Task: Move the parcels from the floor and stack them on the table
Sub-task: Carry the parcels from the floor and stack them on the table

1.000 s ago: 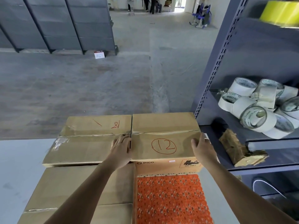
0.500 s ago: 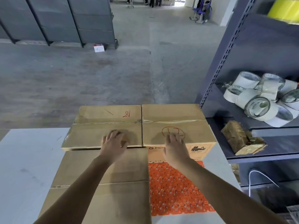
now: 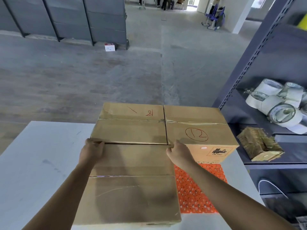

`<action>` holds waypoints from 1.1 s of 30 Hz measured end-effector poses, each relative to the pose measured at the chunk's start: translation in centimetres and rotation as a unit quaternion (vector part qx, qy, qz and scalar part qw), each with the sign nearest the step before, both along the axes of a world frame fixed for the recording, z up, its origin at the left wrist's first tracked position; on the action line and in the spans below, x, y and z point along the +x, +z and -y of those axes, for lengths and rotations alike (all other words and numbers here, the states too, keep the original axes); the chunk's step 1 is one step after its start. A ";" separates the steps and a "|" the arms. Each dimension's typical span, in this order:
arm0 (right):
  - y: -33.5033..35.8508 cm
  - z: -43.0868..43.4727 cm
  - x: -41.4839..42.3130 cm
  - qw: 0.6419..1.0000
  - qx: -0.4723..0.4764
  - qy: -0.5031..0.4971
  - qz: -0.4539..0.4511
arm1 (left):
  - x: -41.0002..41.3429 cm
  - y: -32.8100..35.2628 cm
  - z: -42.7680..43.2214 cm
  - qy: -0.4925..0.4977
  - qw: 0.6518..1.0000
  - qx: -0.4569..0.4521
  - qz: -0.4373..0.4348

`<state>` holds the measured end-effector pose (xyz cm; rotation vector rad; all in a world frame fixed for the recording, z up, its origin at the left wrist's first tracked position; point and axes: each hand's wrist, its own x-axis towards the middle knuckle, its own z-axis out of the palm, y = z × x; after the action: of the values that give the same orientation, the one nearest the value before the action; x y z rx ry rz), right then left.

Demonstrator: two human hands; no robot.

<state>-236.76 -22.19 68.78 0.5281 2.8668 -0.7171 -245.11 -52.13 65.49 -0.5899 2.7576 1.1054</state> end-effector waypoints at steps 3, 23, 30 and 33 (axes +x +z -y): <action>0.0 1.0 0.0 1.000 -0.005 0.018 0.000 | -0.2 -0.2 1.4 -0.016 1.000 0.002 -0.023; 2.3 3.6 5.5 0.989 0.018 0.129 0.065 | 5.6 3.5 0.5 -0.051 0.996 -0.043 -0.060; 4.1 4.5 10.0 0.988 0.048 0.145 0.021 | 15.4 5.1 0.2 -0.076 0.991 -0.055 -0.091; 4.3 5.3 12.8 0.986 0.030 0.162 -0.017 | 21.4 5.5 0.0 -0.075 0.988 -0.080 -0.104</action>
<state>-223.98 -27.47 73.07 0.0509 2.9106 -0.5897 -223.76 -52.16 71.03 -0.2896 3.0319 0.9693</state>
